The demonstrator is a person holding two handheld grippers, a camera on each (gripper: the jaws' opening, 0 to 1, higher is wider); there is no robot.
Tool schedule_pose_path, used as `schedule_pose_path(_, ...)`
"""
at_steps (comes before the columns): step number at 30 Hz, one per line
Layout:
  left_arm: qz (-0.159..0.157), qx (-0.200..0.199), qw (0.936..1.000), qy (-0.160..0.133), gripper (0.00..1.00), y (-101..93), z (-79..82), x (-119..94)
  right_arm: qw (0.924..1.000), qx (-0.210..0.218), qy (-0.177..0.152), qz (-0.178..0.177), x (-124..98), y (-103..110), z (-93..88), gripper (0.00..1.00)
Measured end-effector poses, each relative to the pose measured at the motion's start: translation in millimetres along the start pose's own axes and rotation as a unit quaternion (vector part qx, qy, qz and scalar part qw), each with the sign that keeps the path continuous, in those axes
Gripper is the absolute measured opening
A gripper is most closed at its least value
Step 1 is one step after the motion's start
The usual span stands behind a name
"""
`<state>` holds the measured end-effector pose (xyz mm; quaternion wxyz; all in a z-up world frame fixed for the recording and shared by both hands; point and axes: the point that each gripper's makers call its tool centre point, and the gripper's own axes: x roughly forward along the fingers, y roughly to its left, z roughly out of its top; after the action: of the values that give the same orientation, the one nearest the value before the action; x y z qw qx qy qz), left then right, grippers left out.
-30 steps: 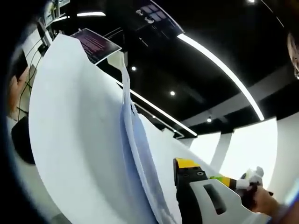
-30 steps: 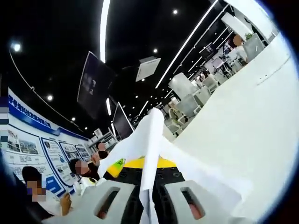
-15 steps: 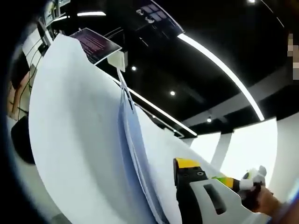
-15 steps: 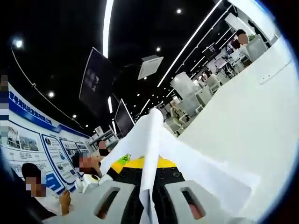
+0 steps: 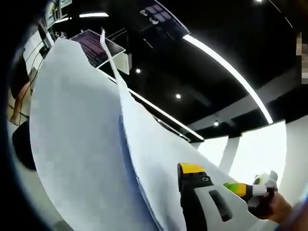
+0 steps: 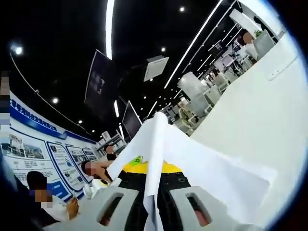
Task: Organize the stack of printing papers by aligning and flattening the scattered papers on the table
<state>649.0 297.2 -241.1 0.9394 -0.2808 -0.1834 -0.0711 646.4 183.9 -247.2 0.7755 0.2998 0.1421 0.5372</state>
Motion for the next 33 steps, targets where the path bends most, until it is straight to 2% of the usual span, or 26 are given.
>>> schedule_pose_path(7, 0.009, 0.025, 0.9996, -0.012, 0.12, 2.5, 4.6, -2, 1.0, 0.0, 0.004, 0.004, 0, 0, -1.5, 0.0)
schedule_pose_path(13, 0.01, 0.03, 0.9993, -0.02, 0.07, 2.6, 7.7, -3, 0.9998, -0.002, 0.016, 0.01, 3, 5, -6.4, 0.0)
schedule_pose_path(19, 0.004, 0.023, 0.9995, -0.023, 0.06, -0.7, 8.7, -4, 0.9987, -0.04, 0.032, -0.004, -2, -2, -5.1, 0.03)
schedule_pose_path(24, 0.004, 0.022, 0.9995, -0.021, 0.06, -0.4, 7.7, -3, 0.9985, -0.039, 0.031, -0.025, -10, -21, 2.0, 0.05)
schedule_pose_path(28, 0.002, 0.022, 0.9996, -0.02, 0.06, 1.9, 7.4, -3, 0.9985, -0.039, 0.028, -0.025, -12, -19, 5.3, 0.06)
schedule_pose_path(33, 0.001, 0.014, 0.9997, -0.022, 0.06, 4.3, 8.5, -3, 0.9981, -0.046, 0.024, -0.033, -15, -27, 13.0, 0.08)
